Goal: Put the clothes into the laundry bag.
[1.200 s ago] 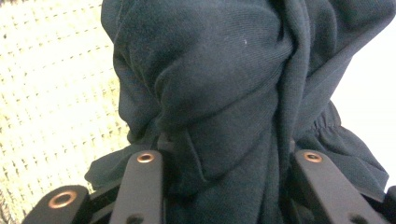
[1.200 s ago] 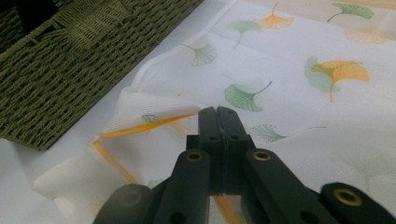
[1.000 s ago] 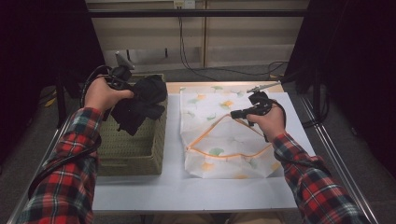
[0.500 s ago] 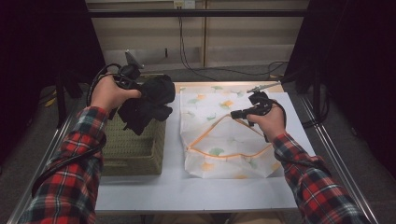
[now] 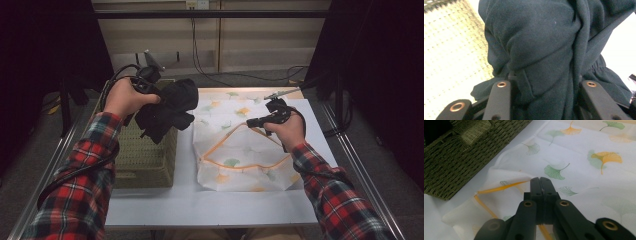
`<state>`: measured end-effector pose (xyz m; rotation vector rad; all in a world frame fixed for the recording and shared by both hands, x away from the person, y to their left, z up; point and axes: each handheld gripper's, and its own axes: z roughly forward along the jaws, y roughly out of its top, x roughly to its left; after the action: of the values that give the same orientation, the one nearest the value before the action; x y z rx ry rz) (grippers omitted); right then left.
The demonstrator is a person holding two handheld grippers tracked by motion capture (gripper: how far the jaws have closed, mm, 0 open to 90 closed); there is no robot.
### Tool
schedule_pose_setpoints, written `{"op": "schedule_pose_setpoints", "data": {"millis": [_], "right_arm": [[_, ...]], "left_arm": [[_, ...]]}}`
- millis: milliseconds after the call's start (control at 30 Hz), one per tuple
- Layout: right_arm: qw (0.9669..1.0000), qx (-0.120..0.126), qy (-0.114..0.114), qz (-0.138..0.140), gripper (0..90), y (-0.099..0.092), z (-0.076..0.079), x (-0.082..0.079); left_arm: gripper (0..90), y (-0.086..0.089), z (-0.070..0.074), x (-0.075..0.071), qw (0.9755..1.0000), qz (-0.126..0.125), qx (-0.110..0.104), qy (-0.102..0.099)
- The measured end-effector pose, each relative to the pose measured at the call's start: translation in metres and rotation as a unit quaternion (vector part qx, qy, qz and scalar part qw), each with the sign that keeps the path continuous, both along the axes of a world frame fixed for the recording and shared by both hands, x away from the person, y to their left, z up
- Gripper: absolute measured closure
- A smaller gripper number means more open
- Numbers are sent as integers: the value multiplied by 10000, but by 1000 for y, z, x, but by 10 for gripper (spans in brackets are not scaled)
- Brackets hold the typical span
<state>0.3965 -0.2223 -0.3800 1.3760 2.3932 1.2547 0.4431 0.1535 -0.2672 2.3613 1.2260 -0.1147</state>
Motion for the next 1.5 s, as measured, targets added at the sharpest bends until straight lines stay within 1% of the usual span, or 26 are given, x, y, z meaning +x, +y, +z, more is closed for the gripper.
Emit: {"op": "schedule_pose_setpoints", "data": {"millis": [67,100,133,200,233,267,333,467,500,533,600,700,733,800,833,933,967,1067,1100,1167,1300,1333,1433,1500], "right_arm": [[10000,-15,-1,7,900,0,0,0],[10000,-3,-1,9,900,1,-1,0],[10000,-7,-12,20,900,0,-1,0],[10000,-23,-10,19,900,1,-1,0],[10000,-25,1,13,900,1,-2,0],[10000,-28,27,1,900,2,-2,0],[10000,-34,8,28,900,3,-3,0],[10000,-15,32,38,900,4,-4,0],[10000,-19,21,38,900,4,-4,0],[10000,-27,34,35,900,4,-4,0],[10000,-21,44,36,900,4,-5,0],[10000,-32,51,23,900,4,-5,0],[10000,-37,44,36,900,5,-6,0],[10000,-26,50,20,900,5,-6,0],[10000,-29,51,20,900,5,-6,0],[10000,-26,38,28,900,5,-6,0],[10000,-31,37,30,900,5,-6,0],[10000,-22,23,31,900,5,-7,0],[10000,-34,21,19,900,5,-7,0],[10000,-20,26,-1,900,5,-7,1],[10000,-10,24,-32,900,5,-7,2],[10000,-15,18,-29,900,5,-7,2],[10000,-8,20,-30,900,6,-7,1],[10000,-1,18,-41,900,6,-7,1]], "left_arm": [[607,-3,1,-1,10000,-62,-21,17],[607,-5,1,-2,9999,-94,-42,-7],[607,-7,2,-3,9999,-142,-33,20],[607,-10,2,-5,9998,-156,-119,11],[607,-13,3,-5,9998,-158,-117,22],[607,-14,4,-5,9998,-197,-44,24],[606,-18,5,-6,9996,-284,-8,13],[606,-26,7,-9,9992,-398,-69,52],[606,-29,7,-10,9992,-380,-106,32],[606,-31,8,-11,9990,-435,-97,66],[606,-34,9,-12,9988,-489,-72,61],[606,-39,10,-14,9984,-540,-145,113],[606,-41,11,-15,9984,-519,-197,113],[606,-44,11,-16,9981,-571,-208,118],[605,-47,10,-17,9979,-586,-230,114],[606,-51,6,-18,9977,-631,-163,160],[605,-53,3,-19,9977,-640,-166,135],[605,-58,0,-22,9975,-673,-174,160],[605,-60,-1,-23,9969,-748,-129,187],[606,-66,-4,-27,9962,-842,-131,189],[605,-76,-10,-32,9954,-925,-160,192],[605,-79,-12,-32,9952,-940,-158,226],[605,-85,-18,-36,9943,-1041,-86,226],[606,-88,-23,-38,9937,-1089,-39,279]]}}
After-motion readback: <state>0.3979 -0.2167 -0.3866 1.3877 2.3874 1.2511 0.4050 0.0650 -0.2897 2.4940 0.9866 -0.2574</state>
